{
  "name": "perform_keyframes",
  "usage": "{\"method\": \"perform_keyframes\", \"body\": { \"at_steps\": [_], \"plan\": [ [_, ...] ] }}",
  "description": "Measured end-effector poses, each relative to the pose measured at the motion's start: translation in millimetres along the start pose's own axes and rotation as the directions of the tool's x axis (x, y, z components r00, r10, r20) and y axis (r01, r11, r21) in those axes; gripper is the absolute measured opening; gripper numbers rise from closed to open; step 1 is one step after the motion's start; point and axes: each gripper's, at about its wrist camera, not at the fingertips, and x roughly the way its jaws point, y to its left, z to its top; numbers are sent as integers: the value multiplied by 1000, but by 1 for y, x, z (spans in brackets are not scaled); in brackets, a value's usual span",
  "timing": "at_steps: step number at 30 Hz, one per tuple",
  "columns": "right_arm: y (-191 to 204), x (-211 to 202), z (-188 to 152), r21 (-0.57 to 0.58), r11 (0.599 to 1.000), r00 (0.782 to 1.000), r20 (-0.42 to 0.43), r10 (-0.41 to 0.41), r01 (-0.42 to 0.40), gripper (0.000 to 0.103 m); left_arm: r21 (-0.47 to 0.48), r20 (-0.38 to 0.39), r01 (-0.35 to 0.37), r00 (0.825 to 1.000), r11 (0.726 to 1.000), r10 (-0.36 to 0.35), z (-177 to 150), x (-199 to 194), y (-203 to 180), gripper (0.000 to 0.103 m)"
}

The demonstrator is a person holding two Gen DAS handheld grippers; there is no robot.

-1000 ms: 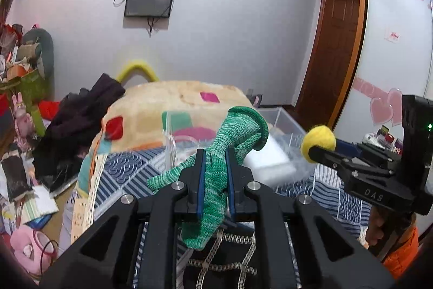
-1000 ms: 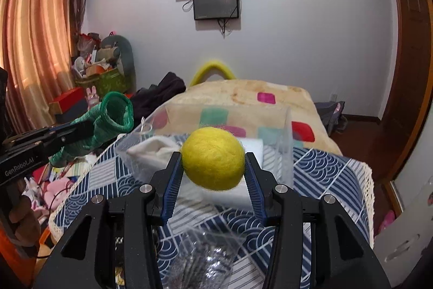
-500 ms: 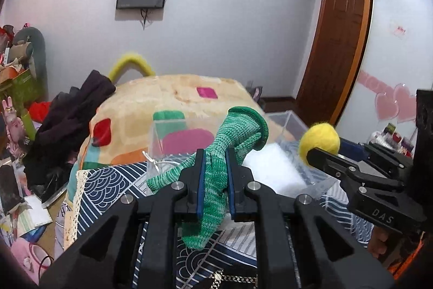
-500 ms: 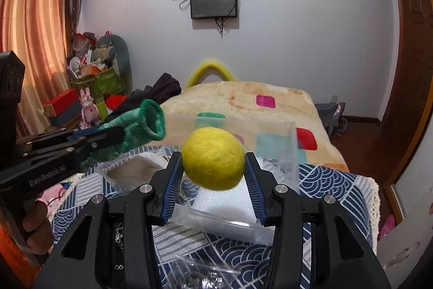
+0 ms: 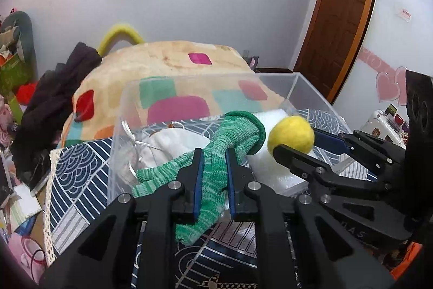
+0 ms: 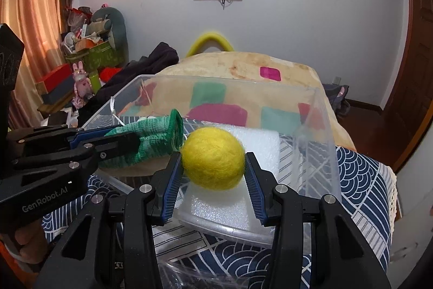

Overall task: Organize soft objects
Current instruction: 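Lower the glove into the box with the left tool while the right tool places the ball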

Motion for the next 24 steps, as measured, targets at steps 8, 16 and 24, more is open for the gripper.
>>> {"method": "perform_keyframes", "body": {
  "at_steps": [8,16,24],
  "plan": [
    [-2,-8,1,11,1000,1000,9,9,-10,56,-13,10,5,1000,1000,-5,-1,-7,3,41],
    [-7,-31,3,24,1000,998,68,5,-6,68,-1,63,-1,998,1000,1,-1,-35,-2,59],
    [-1,-63,6,4,1000,988,154,-24,24,80,42,162,-44,986,998,36,-5,-83,-13,84]
  ]
}}
